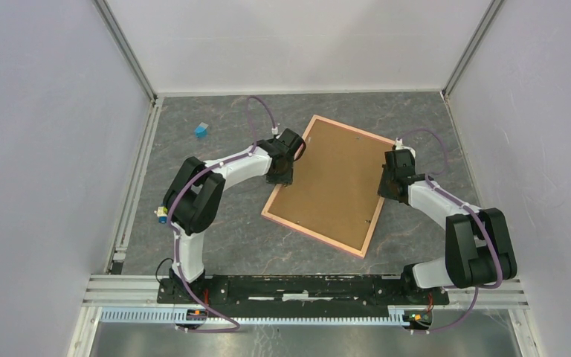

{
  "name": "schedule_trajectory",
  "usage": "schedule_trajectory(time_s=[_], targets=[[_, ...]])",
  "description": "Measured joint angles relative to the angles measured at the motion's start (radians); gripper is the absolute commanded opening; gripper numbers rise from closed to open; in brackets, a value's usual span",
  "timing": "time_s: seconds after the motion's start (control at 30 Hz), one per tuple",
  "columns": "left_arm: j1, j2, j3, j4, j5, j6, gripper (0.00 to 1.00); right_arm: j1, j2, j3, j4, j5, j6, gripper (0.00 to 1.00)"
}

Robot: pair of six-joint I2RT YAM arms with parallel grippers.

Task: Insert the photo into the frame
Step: Install the photo frame at the center of the board.

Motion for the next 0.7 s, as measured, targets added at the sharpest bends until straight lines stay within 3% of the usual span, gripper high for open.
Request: schedule_trajectory(time_s=[0.43, 0.57, 0.7], targets=[[0.0, 0.0, 0.0, 0.002, -0.04, 0.0, 0.24, 0.0, 0.0, 0.0, -0.001, 0.001, 0.0, 0.17], [0.0, 0.0, 0.0, 0.003, -0.04, 0.0, 0.33, 0.0, 0.0, 0.0, -0.001, 0.001, 0.0, 0.17], [0.0, -0.004, -0.003, 0.002, -0.038, 0.0, 0.58, 0.0, 0.003, 0.001, 0.0, 0.001, -0.012, 0.18]])
